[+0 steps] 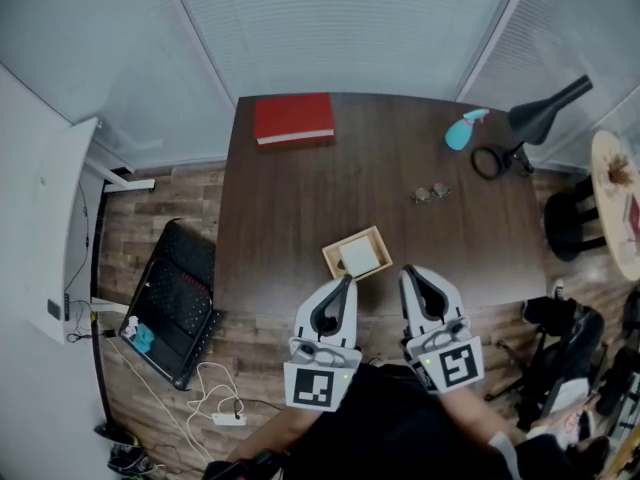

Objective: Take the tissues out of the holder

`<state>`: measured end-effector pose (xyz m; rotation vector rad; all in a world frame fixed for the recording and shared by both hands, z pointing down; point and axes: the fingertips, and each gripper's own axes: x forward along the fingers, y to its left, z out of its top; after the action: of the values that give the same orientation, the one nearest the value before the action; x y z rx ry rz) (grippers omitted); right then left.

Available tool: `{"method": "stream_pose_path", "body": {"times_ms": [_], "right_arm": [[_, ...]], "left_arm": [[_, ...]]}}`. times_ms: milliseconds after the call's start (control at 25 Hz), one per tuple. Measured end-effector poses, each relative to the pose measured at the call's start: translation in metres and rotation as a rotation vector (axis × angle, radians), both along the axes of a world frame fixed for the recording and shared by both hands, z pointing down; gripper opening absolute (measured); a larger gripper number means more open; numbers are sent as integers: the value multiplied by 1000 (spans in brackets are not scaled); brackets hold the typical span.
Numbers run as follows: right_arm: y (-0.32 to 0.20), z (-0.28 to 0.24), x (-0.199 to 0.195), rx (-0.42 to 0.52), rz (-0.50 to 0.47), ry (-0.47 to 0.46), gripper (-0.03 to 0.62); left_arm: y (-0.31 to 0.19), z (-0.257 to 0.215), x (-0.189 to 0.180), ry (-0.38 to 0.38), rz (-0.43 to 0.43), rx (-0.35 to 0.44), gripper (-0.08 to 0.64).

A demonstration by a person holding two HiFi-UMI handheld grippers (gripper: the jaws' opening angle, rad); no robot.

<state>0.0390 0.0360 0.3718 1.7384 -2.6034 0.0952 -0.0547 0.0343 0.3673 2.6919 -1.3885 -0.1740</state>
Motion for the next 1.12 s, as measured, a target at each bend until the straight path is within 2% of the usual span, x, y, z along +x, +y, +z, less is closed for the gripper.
{"method": "stream_pose_path", "body": {"times_ms": [200,680,800,960,1120], "right_arm": [[-19,6,1,-31,49,-4,9],[-55,19,-25,-53,61,25,9],[-56,20,-27,-58,52,29,9],[-62,23,-21,-60,48,21,9],[-68,29,-21,-74,-5,27,9]], "left_arm": [[-24,3,-9,0,24,-6,-1],[-60,19,-28,-16,61,-18,-2],[-62,20,-29,-6,50,-35,-2],[-64,21,-28,-41,41,-34,-2],[-64,21,-36,-28,-32,-44,-2]]}}
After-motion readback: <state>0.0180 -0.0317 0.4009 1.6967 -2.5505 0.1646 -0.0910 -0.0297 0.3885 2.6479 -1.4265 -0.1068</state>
